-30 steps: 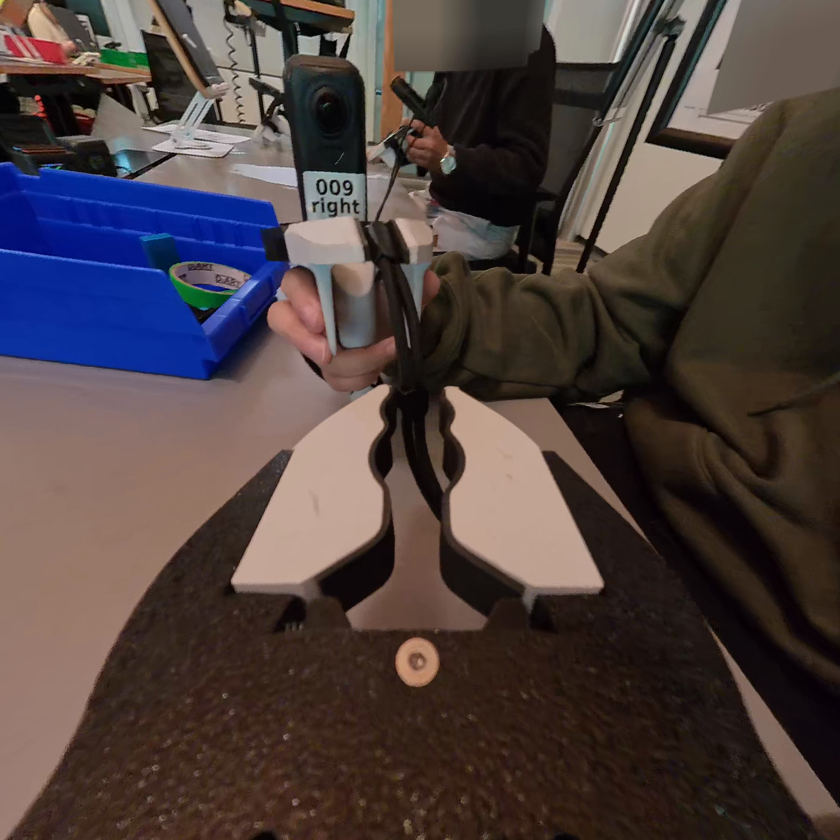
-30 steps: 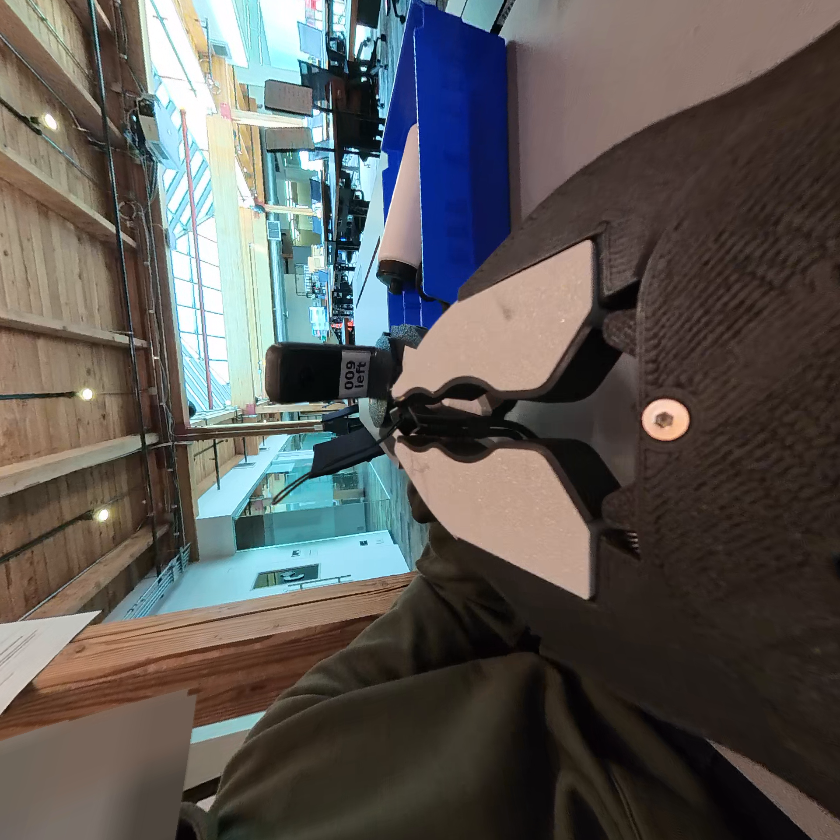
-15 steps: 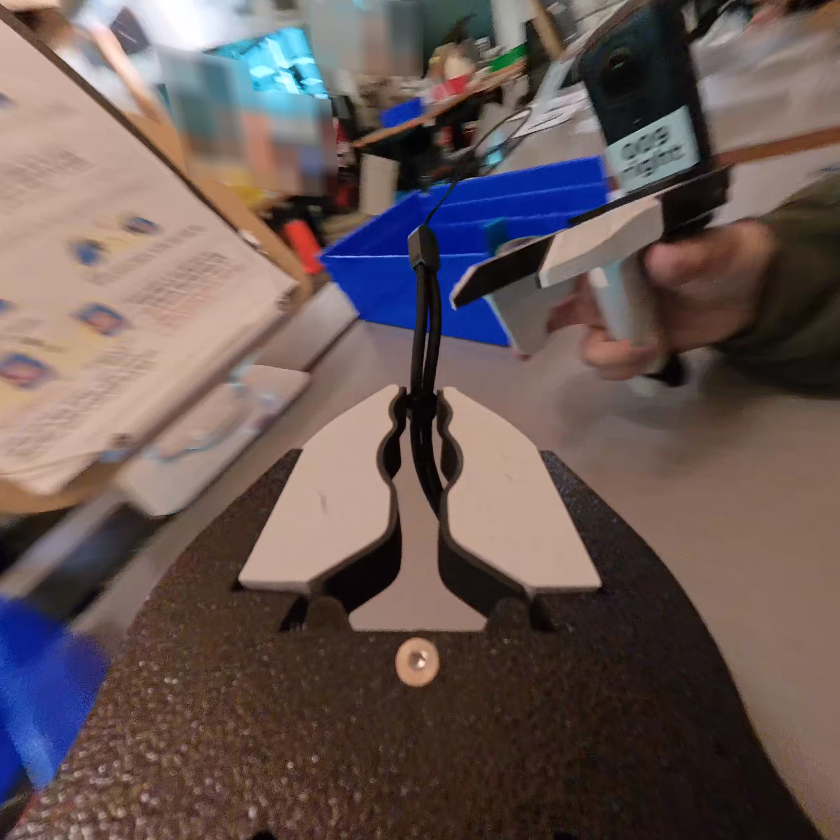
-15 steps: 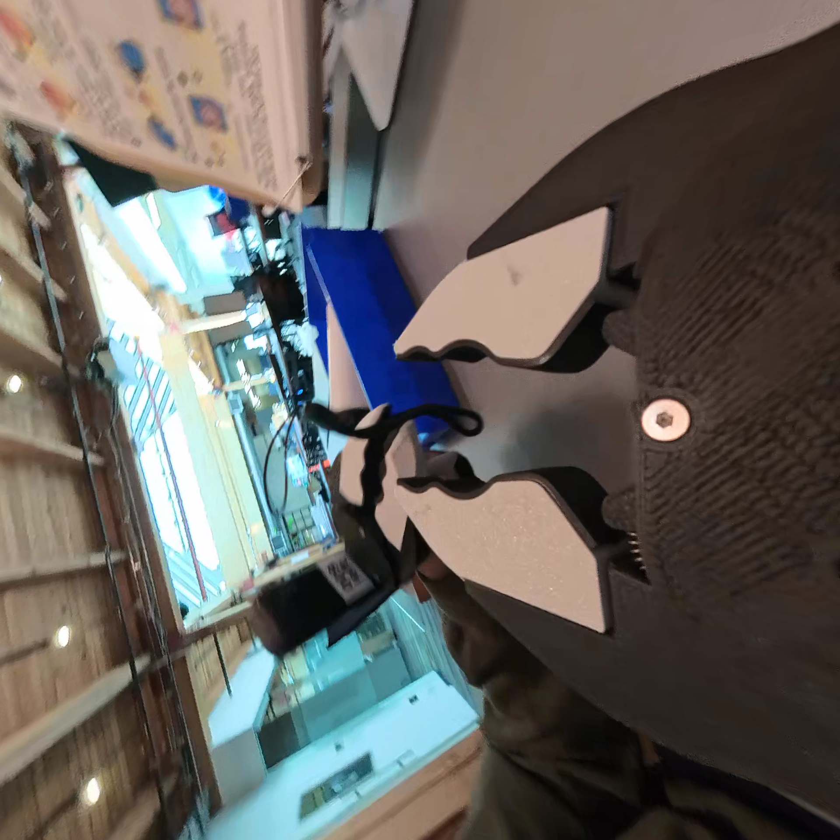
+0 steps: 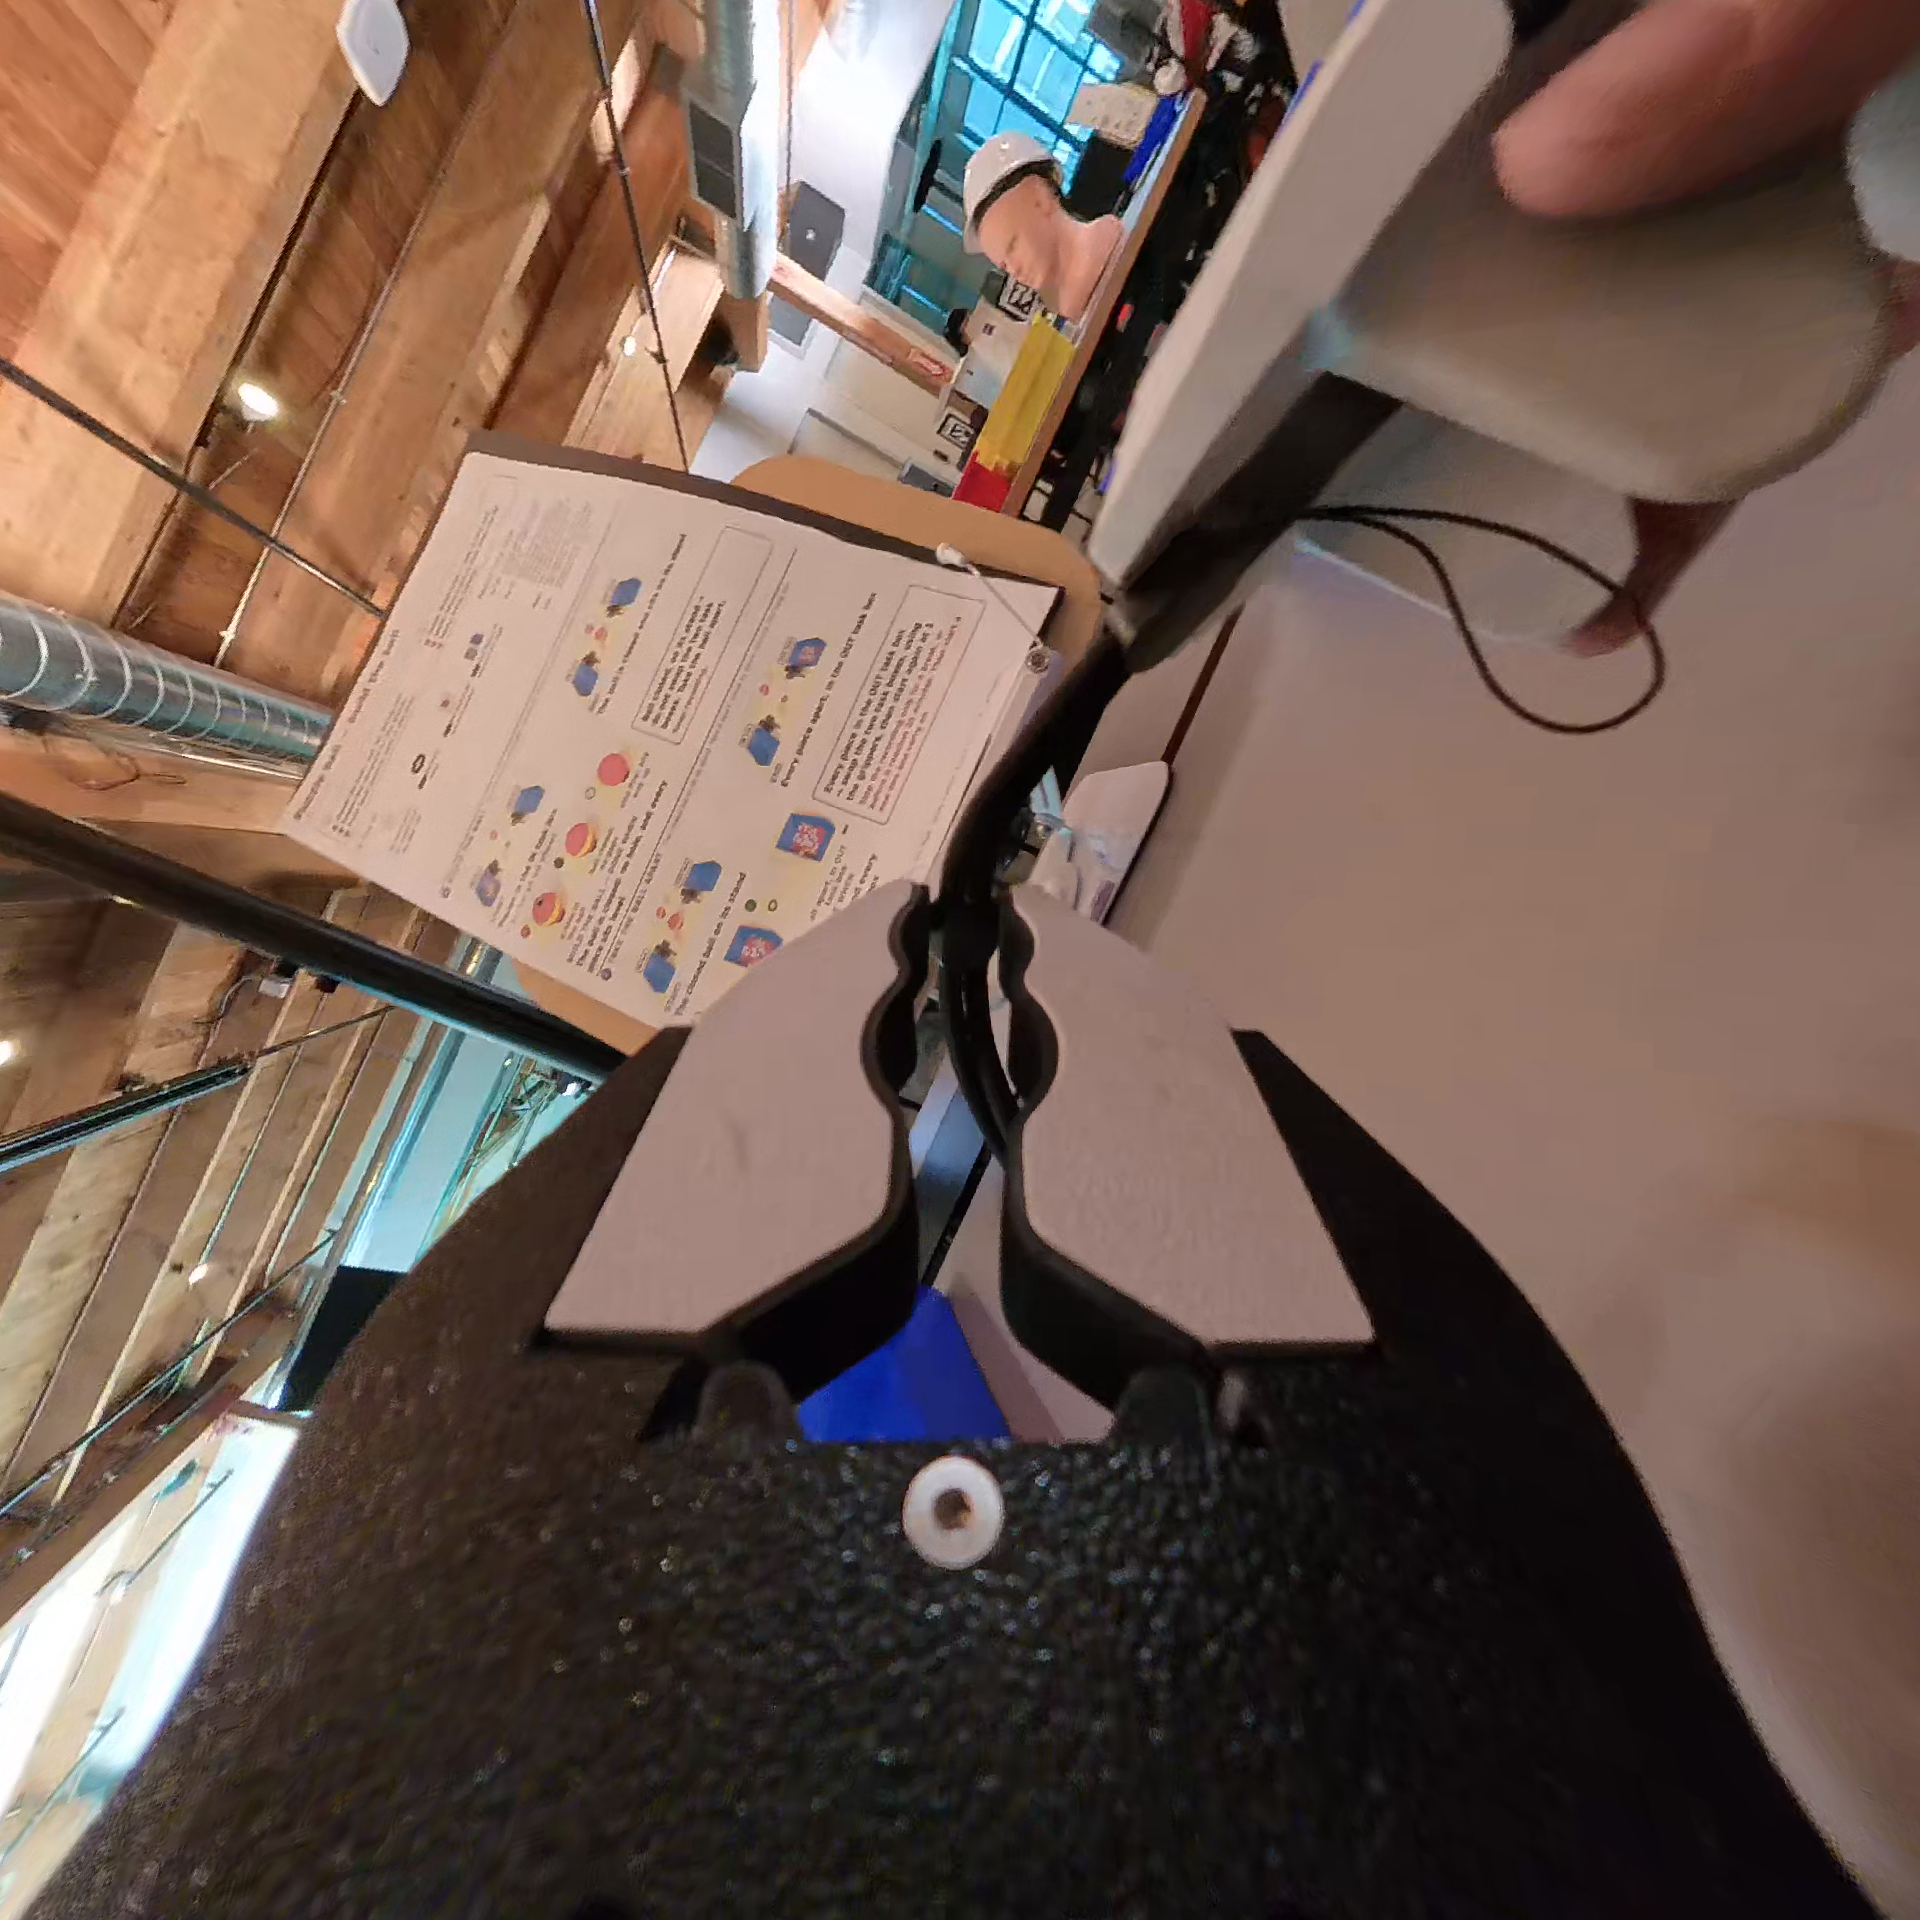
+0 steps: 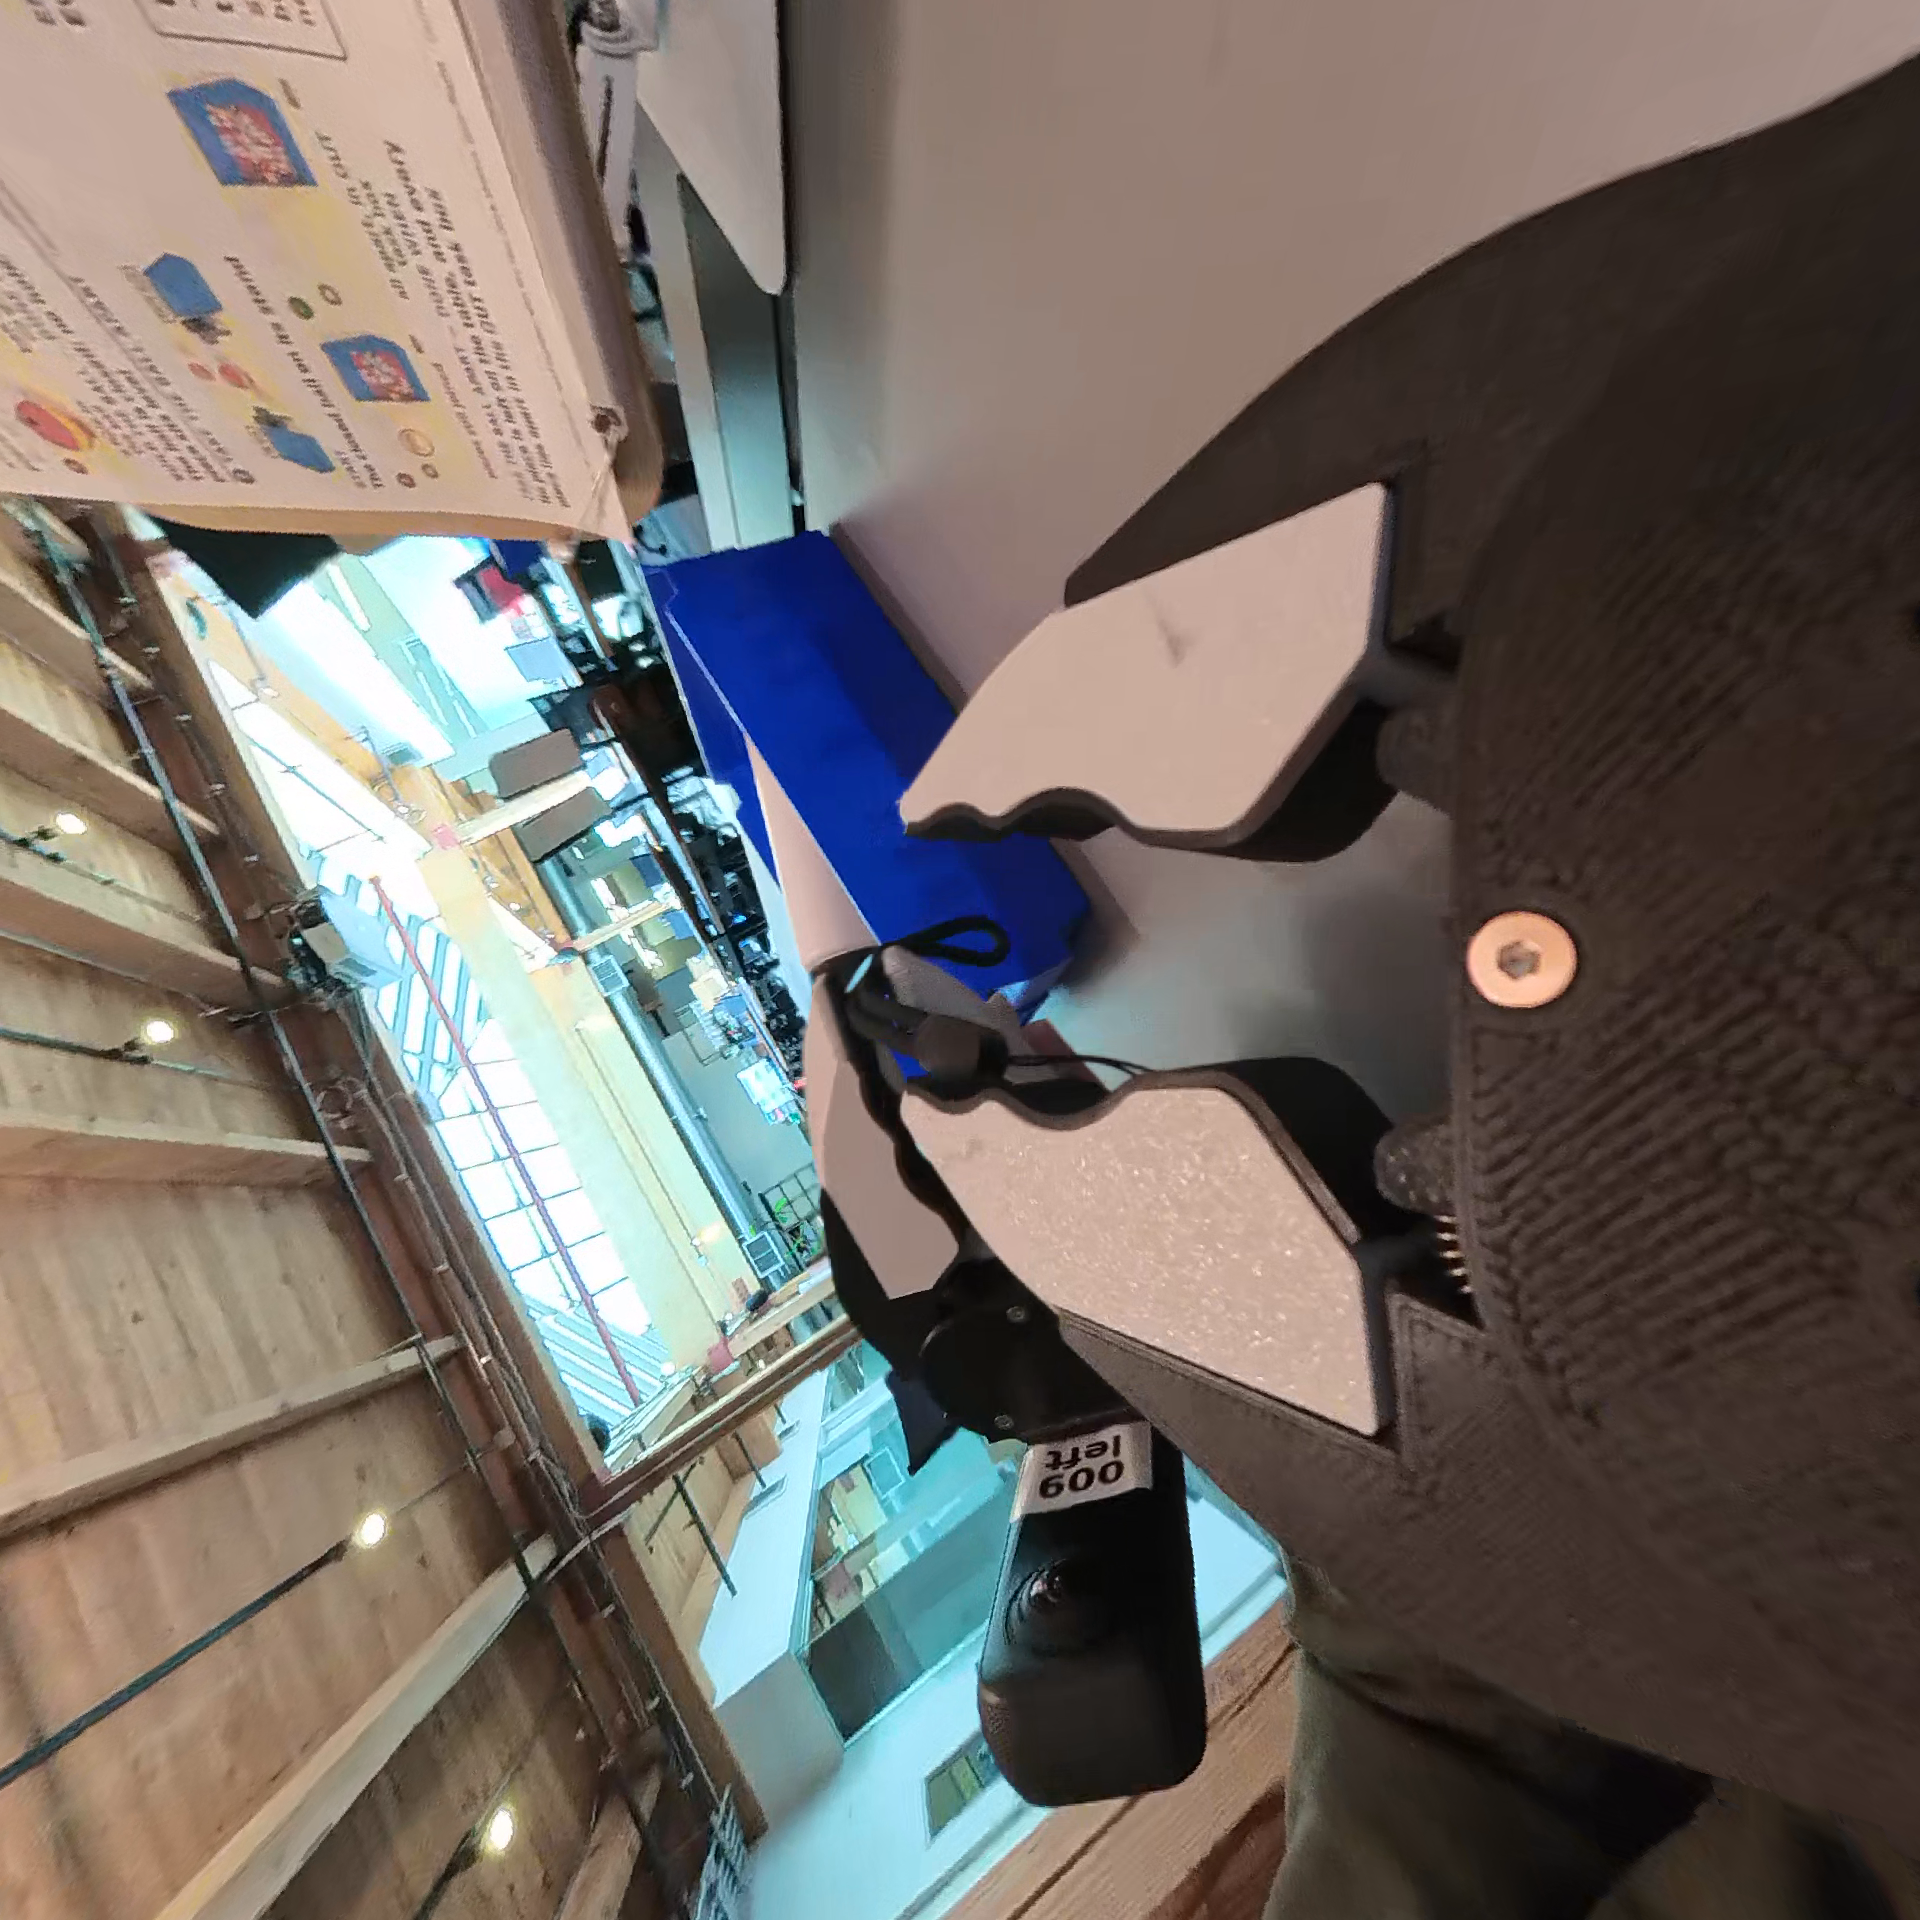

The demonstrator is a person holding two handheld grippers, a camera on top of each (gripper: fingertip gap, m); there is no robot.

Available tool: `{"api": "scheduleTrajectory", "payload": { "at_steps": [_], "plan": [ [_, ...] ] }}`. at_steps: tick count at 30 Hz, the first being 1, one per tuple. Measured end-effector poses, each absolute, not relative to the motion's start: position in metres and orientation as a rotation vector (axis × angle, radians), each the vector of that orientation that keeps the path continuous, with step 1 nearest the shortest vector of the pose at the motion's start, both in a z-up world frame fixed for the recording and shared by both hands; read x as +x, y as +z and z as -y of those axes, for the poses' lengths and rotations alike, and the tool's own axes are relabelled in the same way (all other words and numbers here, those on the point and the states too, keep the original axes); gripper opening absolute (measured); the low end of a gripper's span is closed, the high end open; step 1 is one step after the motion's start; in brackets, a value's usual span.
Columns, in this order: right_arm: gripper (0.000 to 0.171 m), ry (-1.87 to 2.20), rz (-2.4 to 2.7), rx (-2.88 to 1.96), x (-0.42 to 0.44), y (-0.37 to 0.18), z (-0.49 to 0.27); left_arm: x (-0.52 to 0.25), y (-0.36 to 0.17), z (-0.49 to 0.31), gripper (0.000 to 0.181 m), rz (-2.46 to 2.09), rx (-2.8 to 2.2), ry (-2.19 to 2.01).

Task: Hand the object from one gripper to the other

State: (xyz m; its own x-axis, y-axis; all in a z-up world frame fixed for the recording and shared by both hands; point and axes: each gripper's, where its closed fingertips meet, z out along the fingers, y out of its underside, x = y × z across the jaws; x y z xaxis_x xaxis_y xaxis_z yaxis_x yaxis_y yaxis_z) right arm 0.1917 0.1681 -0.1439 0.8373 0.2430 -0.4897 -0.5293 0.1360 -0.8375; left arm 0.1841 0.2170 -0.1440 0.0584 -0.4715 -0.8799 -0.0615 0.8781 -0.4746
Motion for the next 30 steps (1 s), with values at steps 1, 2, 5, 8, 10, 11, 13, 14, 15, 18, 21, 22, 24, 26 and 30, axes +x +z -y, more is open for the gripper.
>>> {"api": "scheduleTrajectory", "payload": {
  "at_steps": [1, 2, 5, 8, 10, 11, 13, 14, 15, 18, 21, 22, 24, 26, 30],
  "plan": [
    [0.045, 0.597, -0.26, -1.337, 0.19, -0.146, -0.169, 0.183, -0.142, -0.218, 0.012, -1.481, -0.434, -0.318],
    [0.046, 0.632, -0.26, -1.353, 0.188, -0.149, -0.17, 0.182, -0.14, -0.219, 0.011, -1.468, -0.416, -0.311],
    [0.04, 0.76, -0.226, -1.374, 0.177, -0.152, -0.169, 0.179, -0.135, -0.215, 0.011, -1.439, -0.34, -0.298],
    [0.028, 0.906, -0.197, -1.354, 0.164, -0.149, -0.167, 0.177, -0.131, -0.211, 0.012, -1.415, -0.278, -0.255],
    [0.019, 0.939, -0.174, -1.368, 0.159, -0.15, -0.167, 0.177, -0.131, -0.211, 0.012, -1.413, -0.269, -0.238],
    [0.018, 0.93, -0.16, -1.385, 0.157, -0.152, -0.167, 0.177, -0.131, -0.211, 0.012, -1.411, -0.263, -0.231],
    [0.011, 0.898, -0.132, -1.404, 0.155, -0.154, -0.168, 0.177, -0.131, -0.213, 0.012, -1.408, -0.262, -0.215],
    [0.011, 0.875, -0.124, -1.414, 0.155, -0.155, -0.168, 0.177, -0.131, -0.214, 0.012, -1.409, -0.263, -0.216],
    [0.011, 0.844, -0.111, -1.427, 0.156, -0.155, -0.169, 0.177, -0.131, -0.215, 0.012, -1.41, -0.267, -0.217],
    [0.011, 0.668, -0.048, -1.466, 0.161, -0.156, -0.17, 0.178, -0.136, -0.216, 0.012, -1.436, -0.285, -0.231],
    [0.011, 0.222, 0.044, -1.529, 0.182, -0.157, -0.169, 0.182, -0.151, -0.213, 0.012, -1.544, -0.311, -0.315],
    [0.011, 0.031, 0.111, -1.556, 0.189, -0.157, -0.167, 0.182, -0.158, -0.209, 0.014, -1.599, -0.318, -0.378],
    [0.011, -0.312, 0.307, -1.605, 0.196, -0.161, -0.163, 0.18, -0.17, -0.198, 0.026, -1.708, -0.329, -0.535],
    [0.011, -0.636, 0.511, -1.621, 0.2, -0.168, -0.161, 0.177, -0.175, -0.192, 0.032, -1.777, -0.382, -0.677],
    [0.011, -1.03, 0.905, -1.551, 0.193, -0.181, -0.16, 0.174, -0.179, -0.193, 0.033, -1.833, -0.452, -0.779]
  ]
}}
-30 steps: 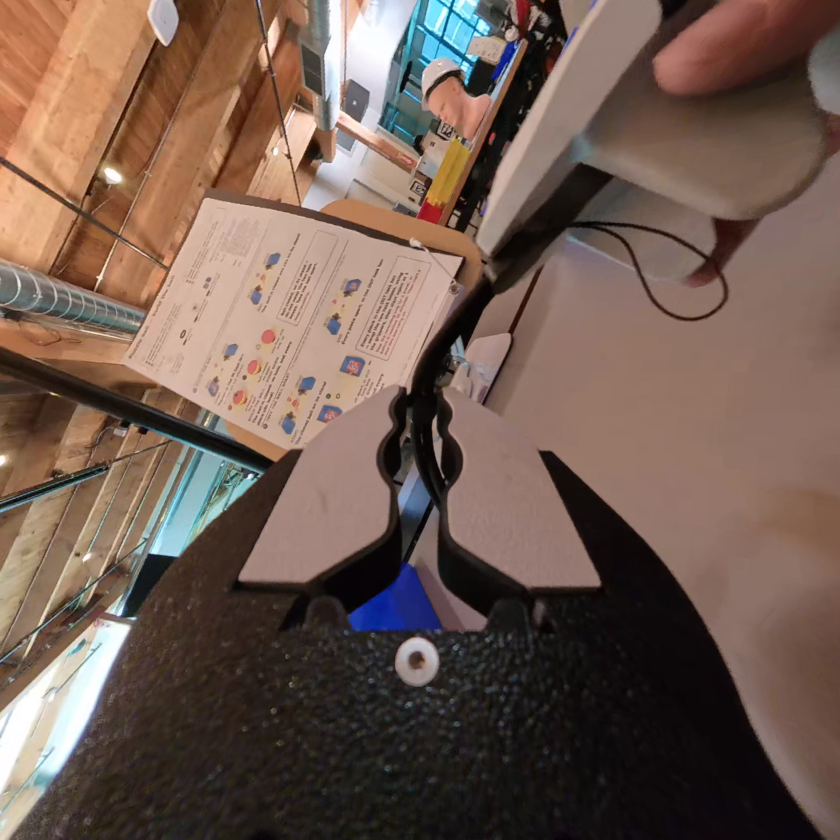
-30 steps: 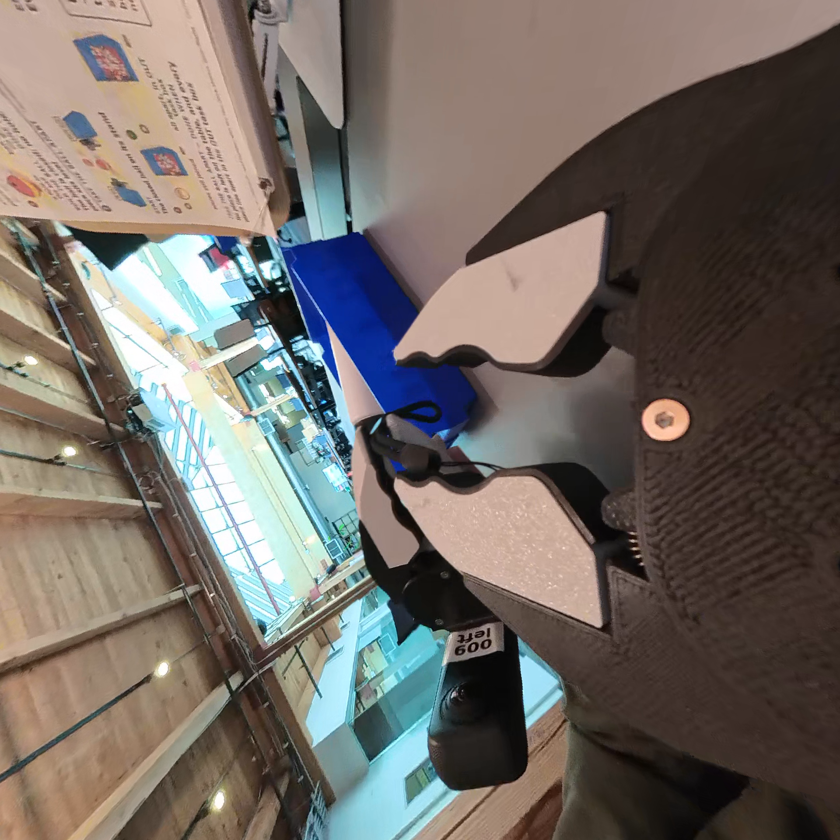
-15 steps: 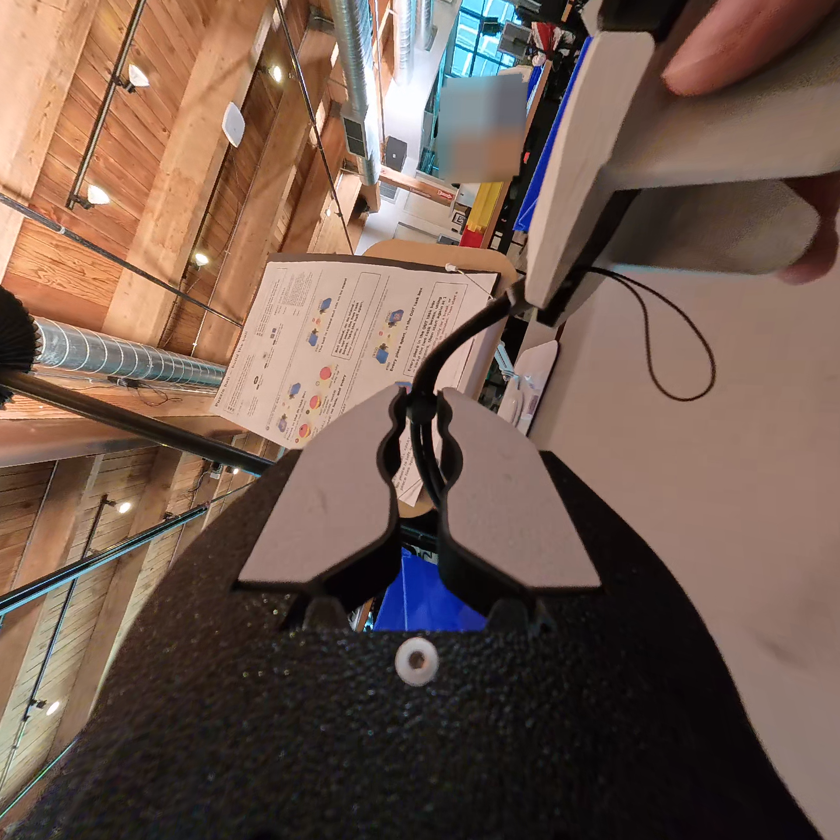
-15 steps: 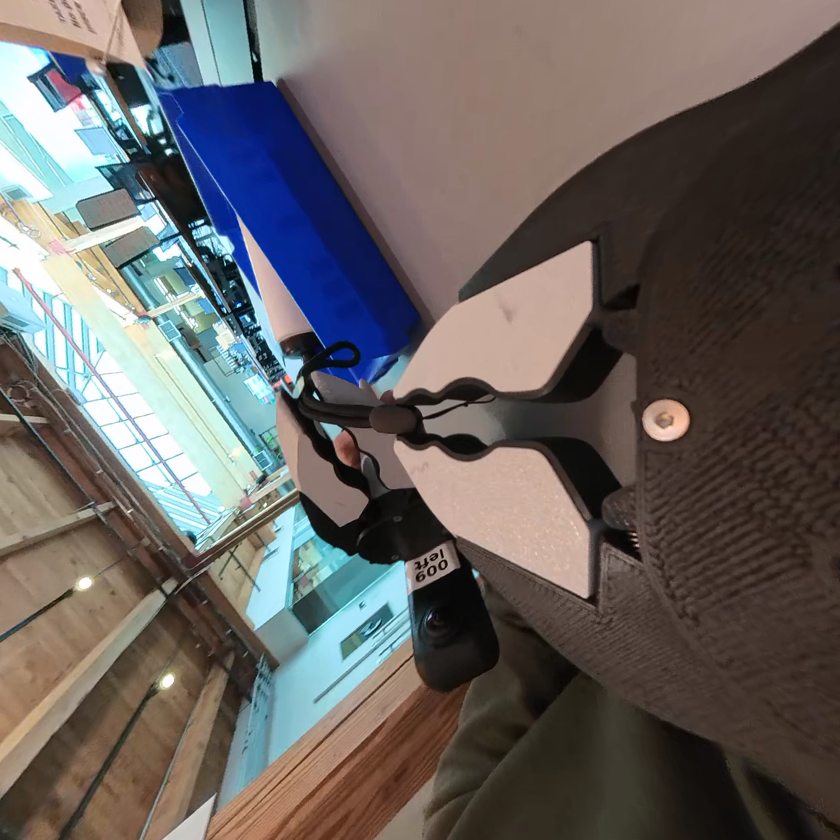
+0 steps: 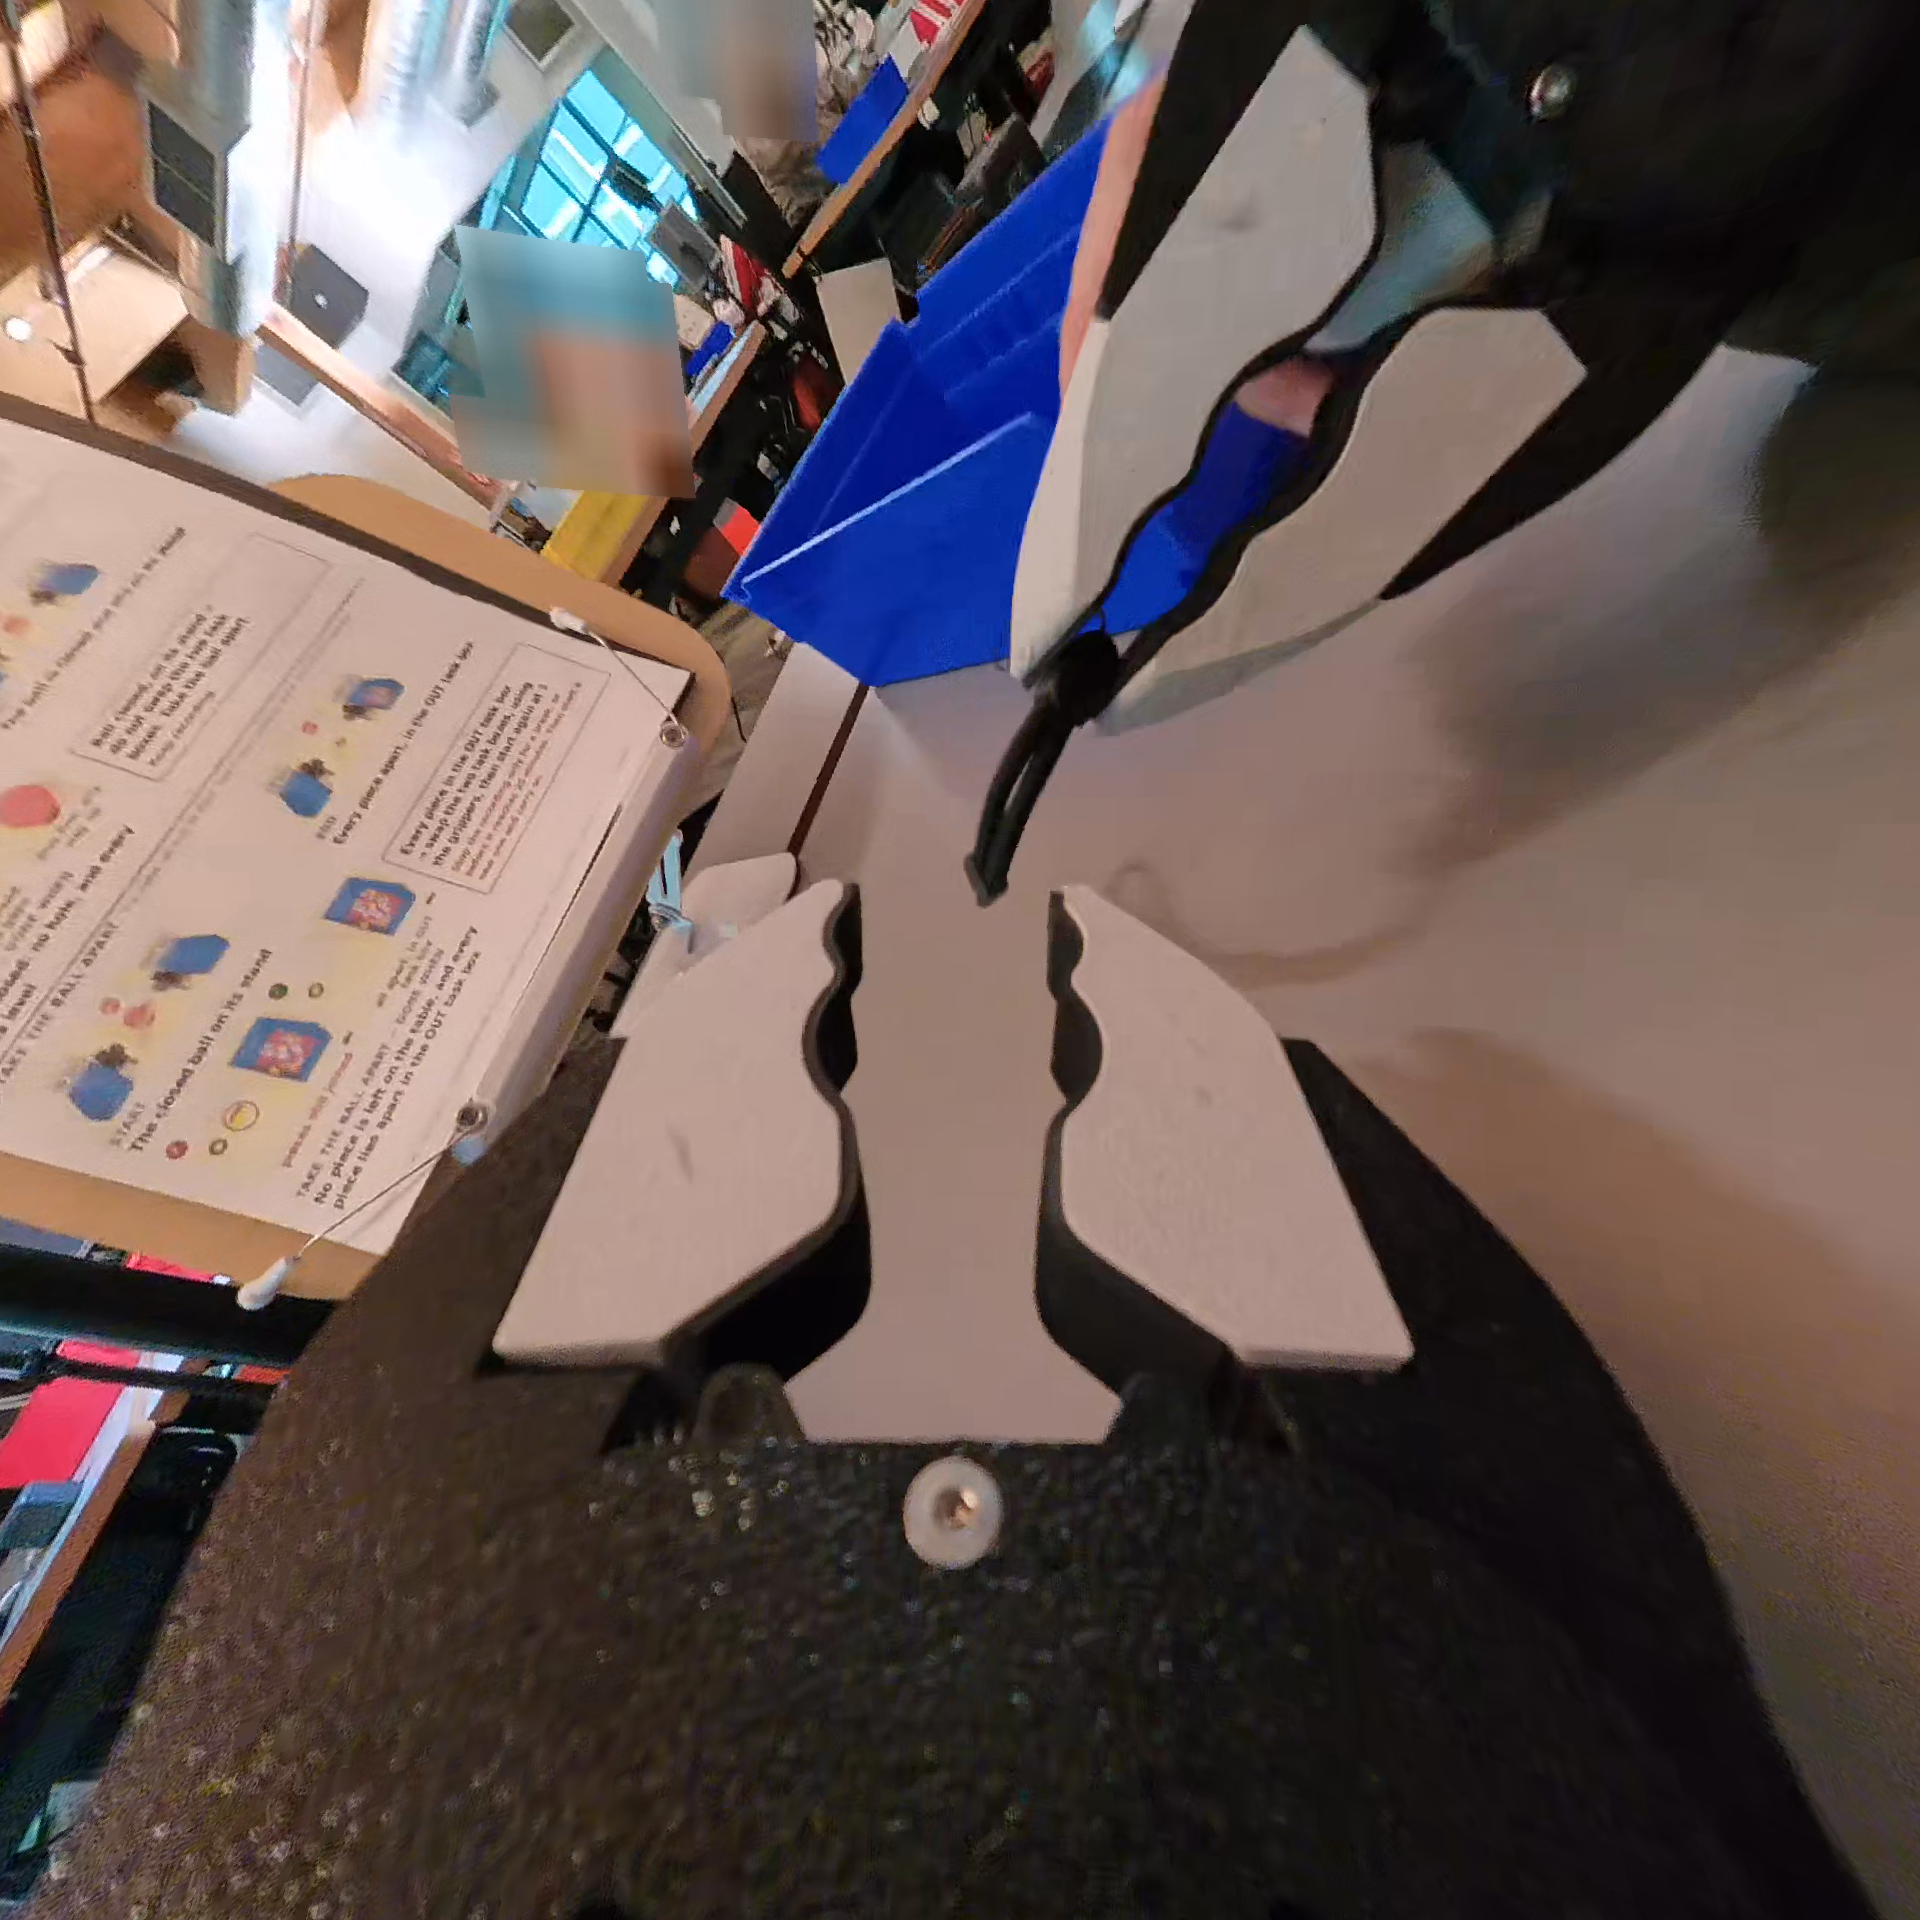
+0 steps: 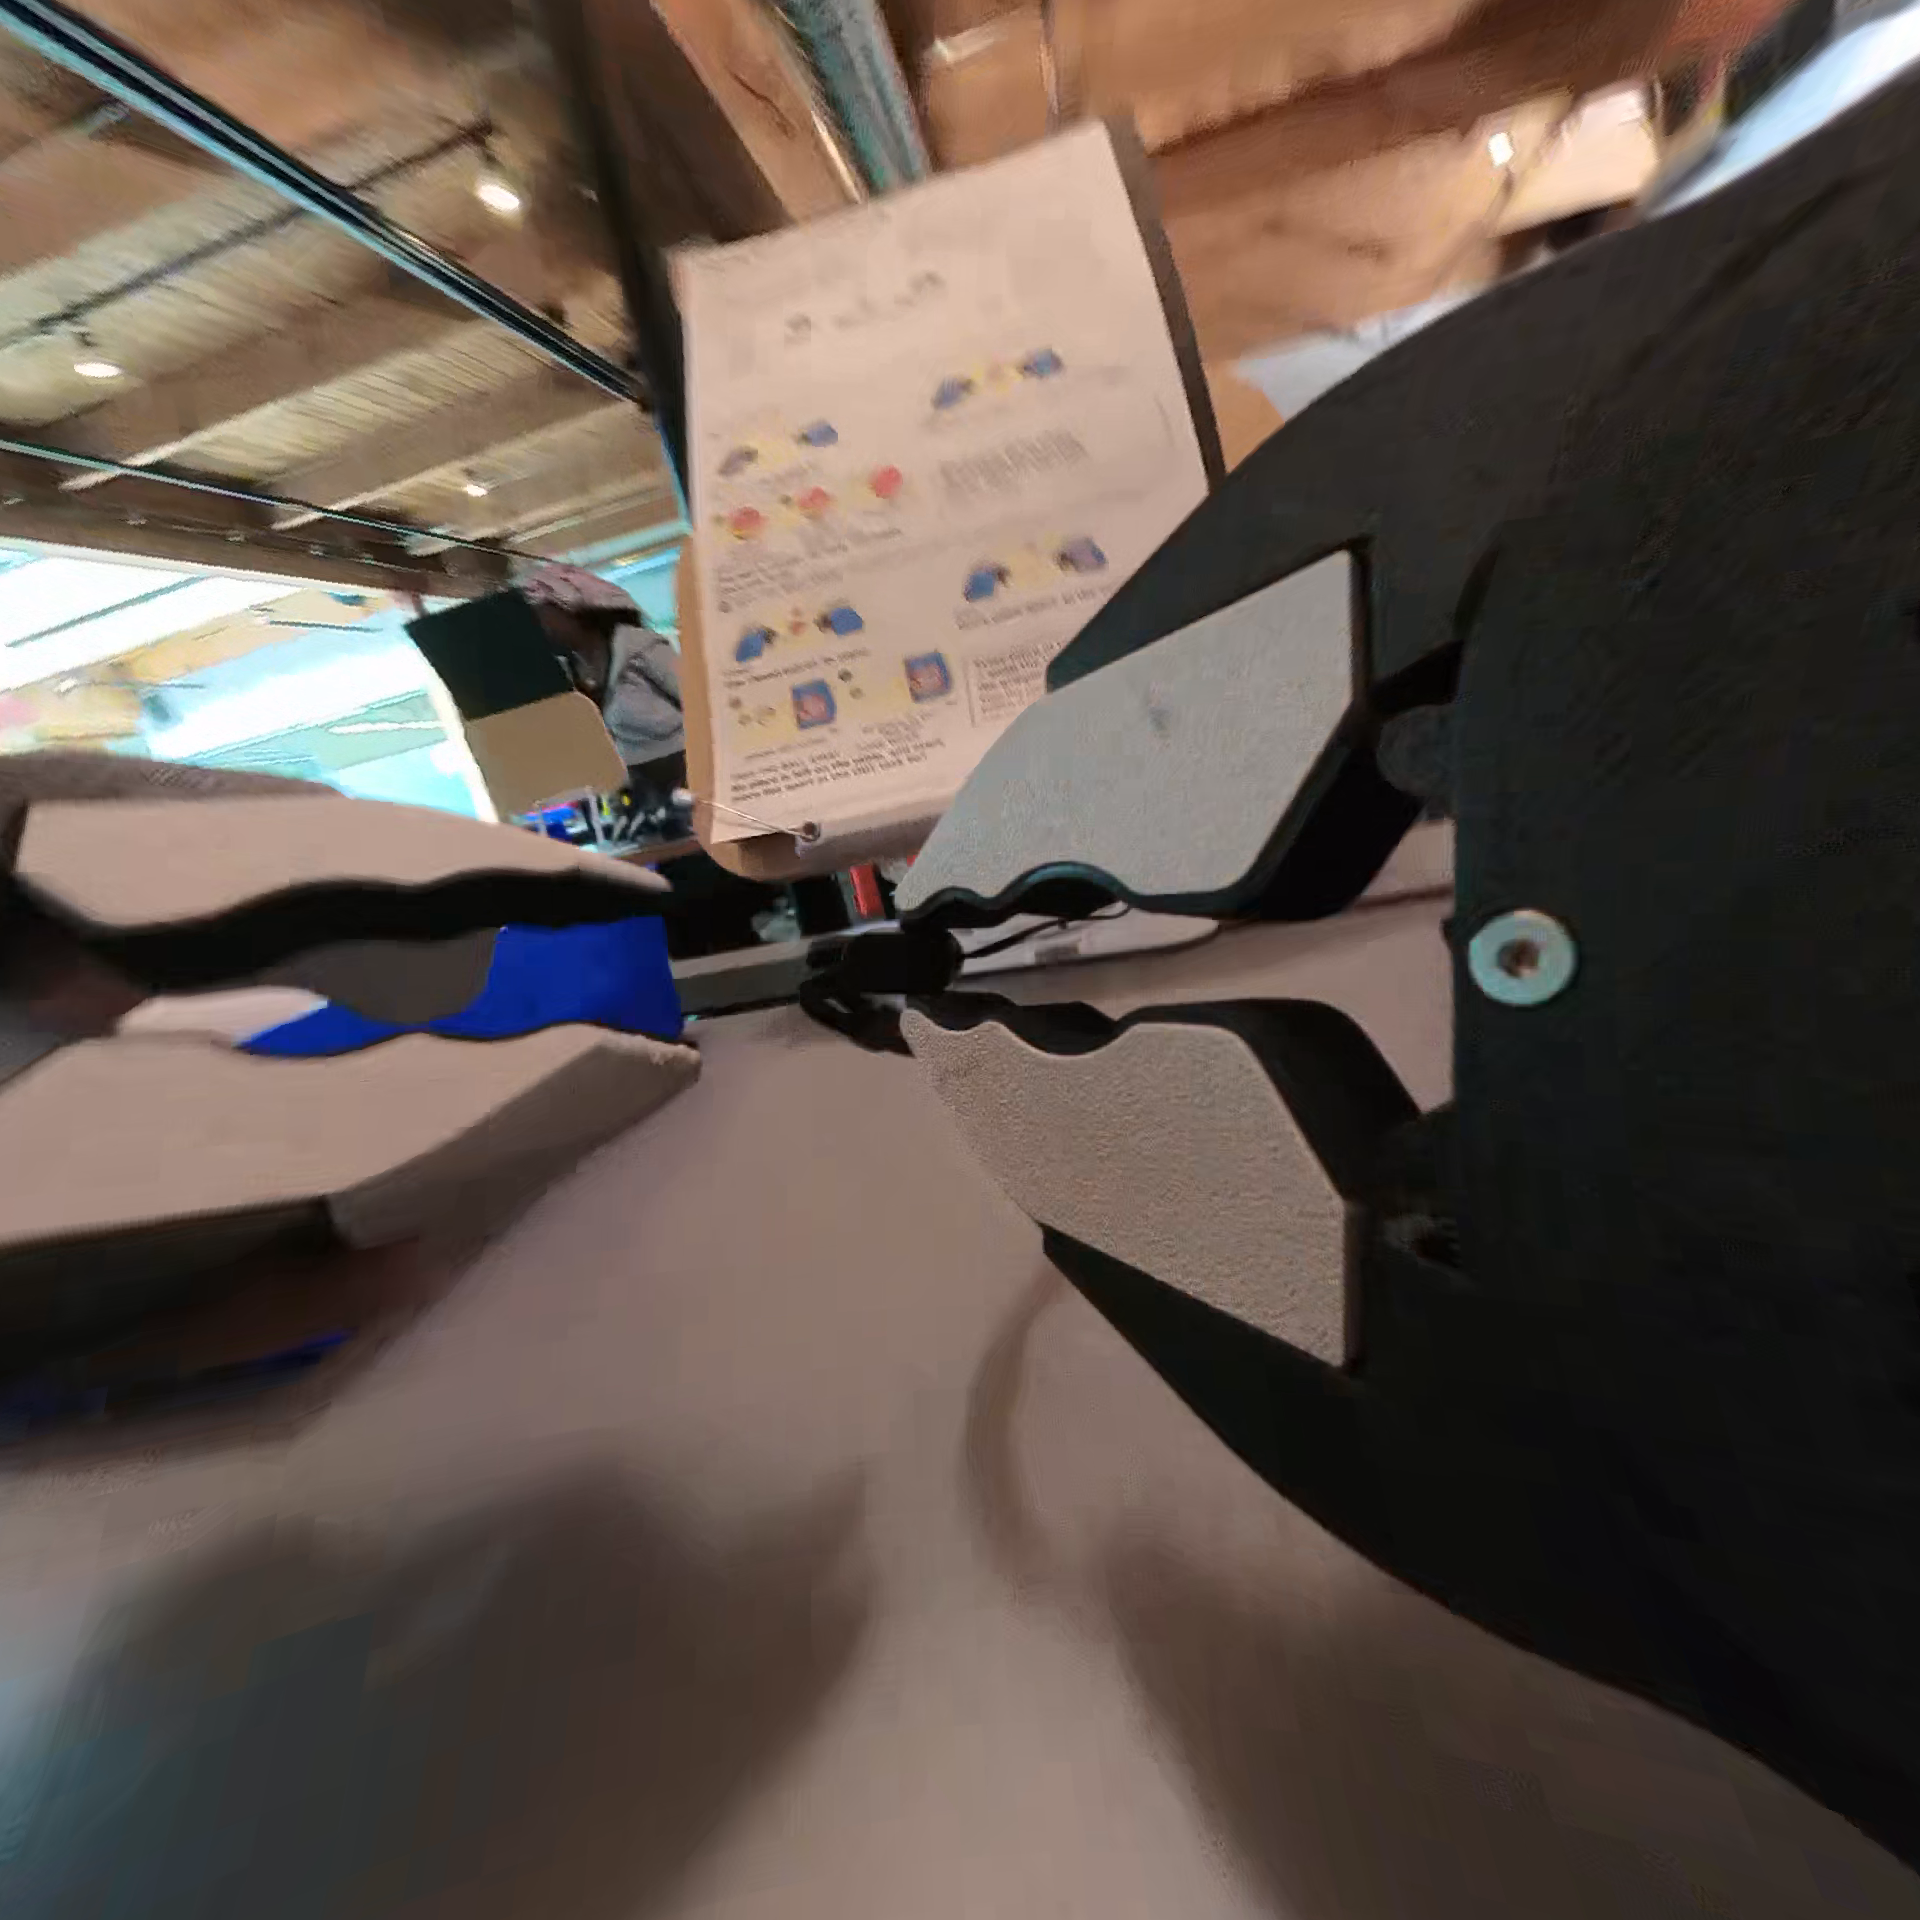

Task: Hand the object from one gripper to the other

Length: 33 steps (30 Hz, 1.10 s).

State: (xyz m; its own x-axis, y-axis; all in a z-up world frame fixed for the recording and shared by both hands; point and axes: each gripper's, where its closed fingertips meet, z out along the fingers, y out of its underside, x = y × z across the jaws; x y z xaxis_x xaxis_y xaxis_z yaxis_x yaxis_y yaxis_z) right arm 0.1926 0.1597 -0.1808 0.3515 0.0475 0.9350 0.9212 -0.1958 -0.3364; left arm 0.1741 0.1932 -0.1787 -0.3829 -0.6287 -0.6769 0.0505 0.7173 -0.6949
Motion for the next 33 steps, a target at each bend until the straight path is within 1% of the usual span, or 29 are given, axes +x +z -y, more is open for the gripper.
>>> {"api": "scheduleTrajectory", "payload": {
  "at_steps": [6, 11, 13, 15, 18, 22, 27, 29, 30, 31, 33],
  "plan": [
    [0.011, -1.053, 1.061, -1.47, 0.177, -0.179, -0.156, 0.166, -0.194, -0.192, 0.03, -1.956, -0.417, -0.79],
    [0.011, -1.043, 1.147, -1.425, 0.158, -0.18, -0.159, 0.161, -0.21, -0.189, 0.035, -2.053, -0.421, -0.797],
    [0.011, -1.032, 1.146, -1.413, 0.154, -0.179, -0.16, 0.161, -0.214, -0.189, 0.03, -2.067, -0.401, -0.772],
    [0.011, -1.025, 1.138, -1.414, 0.154, -0.179, -0.16, 0.162, -0.216, -0.192, 0.013, -2.071, -0.406, -0.737],
    [0.011, -0.988, 1.067, -1.432, 0.159, -0.176, -0.159, 0.165, -0.216, -0.195, 0.013, -2.065, -0.425, -0.718],
    [0.011, -0.868, 0.897, -1.503, 0.17, -0.173, -0.158, 0.174, -0.197, -0.206, 0.013, -1.929, -0.499, -0.699],
    [0.055, -0.469, 0.503, -1.515, 0.179, -0.151, -0.156, 0.181, -0.164, -0.246, 0.012, -1.629, -0.478, -0.372],
    [0.059, -0.249, 0.352, -1.517, 0.18, -0.144, -0.156, 0.178, -0.149, -0.246, 0.012, -1.518, -0.392, -0.274],
    [0.058, -0.166, 0.302, -1.512, 0.179, -0.142, -0.157, 0.176, -0.143, -0.243, 0.012, -1.483, -0.336, -0.236],
    [0.056, -0.123, 0.278, -1.505, 0.179, -0.139, -0.156, 0.175, -0.138, -0.239, 0.012, -1.452, -0.283, -0.201],
    [0.052, -0.196, 0.307, -1.488, 0.179, -0.135, -0.154, 0.172, -0.133, -0.233, 0.012, -1.408, -0.186, -0.122]
  ]
}}
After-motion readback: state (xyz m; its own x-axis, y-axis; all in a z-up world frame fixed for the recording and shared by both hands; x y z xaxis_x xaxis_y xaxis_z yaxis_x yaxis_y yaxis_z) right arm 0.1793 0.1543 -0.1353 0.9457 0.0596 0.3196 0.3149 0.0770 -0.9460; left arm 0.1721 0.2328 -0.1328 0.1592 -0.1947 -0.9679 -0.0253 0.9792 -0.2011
